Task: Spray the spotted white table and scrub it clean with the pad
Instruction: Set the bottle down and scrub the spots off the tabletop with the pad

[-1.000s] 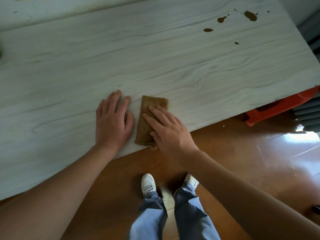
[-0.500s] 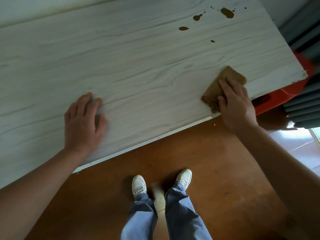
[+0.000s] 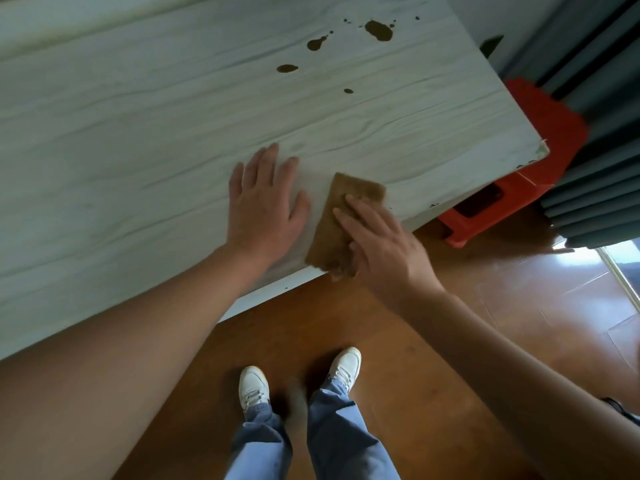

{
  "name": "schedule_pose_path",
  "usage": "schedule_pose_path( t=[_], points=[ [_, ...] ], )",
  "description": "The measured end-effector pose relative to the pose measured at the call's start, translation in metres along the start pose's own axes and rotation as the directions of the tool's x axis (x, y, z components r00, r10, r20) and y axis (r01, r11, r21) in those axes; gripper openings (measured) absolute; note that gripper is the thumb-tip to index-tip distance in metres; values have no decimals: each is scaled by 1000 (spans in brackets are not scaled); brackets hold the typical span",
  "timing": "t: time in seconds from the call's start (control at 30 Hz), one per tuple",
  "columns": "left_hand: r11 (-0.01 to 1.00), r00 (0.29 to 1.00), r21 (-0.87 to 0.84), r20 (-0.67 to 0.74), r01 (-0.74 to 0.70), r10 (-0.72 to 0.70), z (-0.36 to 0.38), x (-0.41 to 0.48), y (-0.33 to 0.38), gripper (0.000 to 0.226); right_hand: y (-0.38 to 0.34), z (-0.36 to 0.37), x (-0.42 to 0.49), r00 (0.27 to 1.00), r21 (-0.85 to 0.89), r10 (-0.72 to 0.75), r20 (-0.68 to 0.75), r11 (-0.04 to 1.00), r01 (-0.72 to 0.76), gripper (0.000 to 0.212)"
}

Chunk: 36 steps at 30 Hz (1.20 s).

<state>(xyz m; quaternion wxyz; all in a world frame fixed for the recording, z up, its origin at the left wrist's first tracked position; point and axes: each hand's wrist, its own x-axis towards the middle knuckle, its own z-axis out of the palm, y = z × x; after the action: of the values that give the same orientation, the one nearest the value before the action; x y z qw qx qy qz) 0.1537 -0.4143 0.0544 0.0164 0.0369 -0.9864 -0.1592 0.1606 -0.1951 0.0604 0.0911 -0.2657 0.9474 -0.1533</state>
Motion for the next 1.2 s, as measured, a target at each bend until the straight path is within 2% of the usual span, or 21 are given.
schedule_pose_path(
  t=[0.1,0.23,0.4,0.47,0.63,0.7,0.8,0.87,1.03,1.2],
  points=[
    [998,999,50,38,-35,34,10,17,10,59,60,-19,9,989,-8,141,-51,990,-142,51],
    [998,1000,63,19,17,-18,14,23,-6,62,128,-49,14,957,13,267,-114,964,-267,50],
    [999,999,46,-25,22,-21,16,23,-6,60,121,-46,20,948,-6,302,-98,953,-304,56],
    [998,999,48,-27,30,-29,16,23,-5,60,101,-39,24,964,-24,260,-54,965,-262,61],
    [998,999,54,-37,39,-37,17,25,-6,60,32,-11,28,999,5,-35,1,999,35,60],
    [998,999,54,-31,41,-39,16,26,-6,61,22,-7,27,997,5,-73,-1,997,73,59],
    [997,998,58,-39,42,-40,16,27,-5,61,44,-12,28,997,30,-71,-30,997,72,56],
    [997,998,69,-48,37,-34,17,27,-4,62,72,-19,26,998,31,-11,-63,999,13,55],
    [996,998,86,-55,27,-22,18,26,-8,62,154,-54,27,957,-29,268,-111,962,-273,55],
    [996,998,84,-66,28,-22,19,28,-8,62,150,-61,46,931,-16,342,-128,938,-347,53]
  ],
)
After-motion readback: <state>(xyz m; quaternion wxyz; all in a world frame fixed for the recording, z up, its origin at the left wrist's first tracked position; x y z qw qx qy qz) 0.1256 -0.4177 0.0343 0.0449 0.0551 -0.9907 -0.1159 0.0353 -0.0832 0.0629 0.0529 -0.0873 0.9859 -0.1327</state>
